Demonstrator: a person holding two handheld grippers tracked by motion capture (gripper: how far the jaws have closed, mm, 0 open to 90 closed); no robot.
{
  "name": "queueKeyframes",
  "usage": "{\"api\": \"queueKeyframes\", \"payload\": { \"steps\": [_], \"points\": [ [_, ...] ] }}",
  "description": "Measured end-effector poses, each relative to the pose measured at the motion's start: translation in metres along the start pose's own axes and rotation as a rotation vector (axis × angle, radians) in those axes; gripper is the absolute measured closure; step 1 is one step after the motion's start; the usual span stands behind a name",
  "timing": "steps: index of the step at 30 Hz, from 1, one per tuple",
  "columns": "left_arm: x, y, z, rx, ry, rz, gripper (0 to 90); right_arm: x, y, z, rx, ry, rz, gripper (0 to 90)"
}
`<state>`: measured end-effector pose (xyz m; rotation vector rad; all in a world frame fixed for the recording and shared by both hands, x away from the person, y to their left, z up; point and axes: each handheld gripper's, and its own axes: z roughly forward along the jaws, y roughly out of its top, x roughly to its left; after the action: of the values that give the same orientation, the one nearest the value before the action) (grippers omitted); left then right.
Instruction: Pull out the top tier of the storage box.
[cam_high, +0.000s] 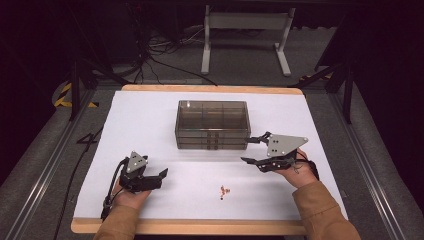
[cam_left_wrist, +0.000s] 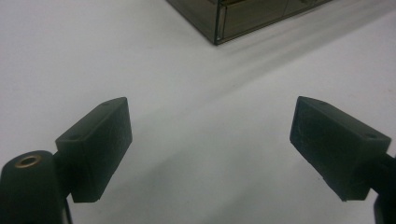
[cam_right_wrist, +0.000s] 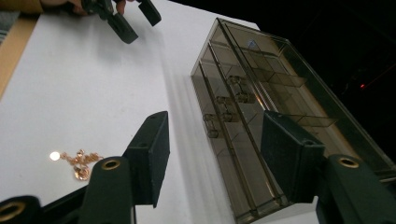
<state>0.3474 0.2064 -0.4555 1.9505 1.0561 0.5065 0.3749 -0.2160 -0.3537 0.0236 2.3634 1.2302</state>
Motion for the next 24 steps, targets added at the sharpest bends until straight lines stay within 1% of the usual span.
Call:
{"api": "queueKeyframes", "payload": {
  "steps": [2,3,4,6,8,10,13,18,21,24],
  "points": [
    [0.0,0.0,0.0,-0.001,-0.001,0.0,13.4,0.001,0.0,0.0,0.006,-0.004,-0.035,43.1],
    [0.0,0.0,0.0,-0.001,-0.001,0.0,13.4,0.001,0.0,0.0,0.006,-0.004,-0.035,43.1],
    [0.0,0.0,0.0,0.0,-0.002,0.0,13.4,0.002,0.0,0.0,0.007,-0.009,-0.05,43.2],
    [0.0,0.0,0.0,-0.001,-0.001,0.001,13.5,0.007,0.002,0.0,0.024,-0.023,-0.131,43.3],
    [0.0,0.0,0.0,-0.001,-0.001,0.001,13.4,0.009,0.002,0.001,0.025,-0.027,-0.139,43.3],
    [0.0,0.0,0.0,0.0,-0.001,0.0,13.5,0.01,0.003,0.001,0.027,-0.031,-0.16,43.4],
    [-0.001,0.0,0.0,-0.001,0.001,0.0,13.5,0.011,0.004,0.0,0.028,-0.05,-0.194,43.8],
    [-0.001,0.0,0.0,-0.002,0.001,0.0,13.4,0.013,0.006,-0.003,0.03,-0.093,-0.254,45.1],
    [-0.001,0.0,0.0,-0.001,0.002,0.0,13.4,0.015,0.008,-0.004,0.037,-0.107,-0.275,46.1],
    [-0.001,0.0,0.0,-0.001,0.003,0.0,13.4,0.017,0.008,-0.003,0.048,-0.121,-0.311,47.6]
  ]
}}
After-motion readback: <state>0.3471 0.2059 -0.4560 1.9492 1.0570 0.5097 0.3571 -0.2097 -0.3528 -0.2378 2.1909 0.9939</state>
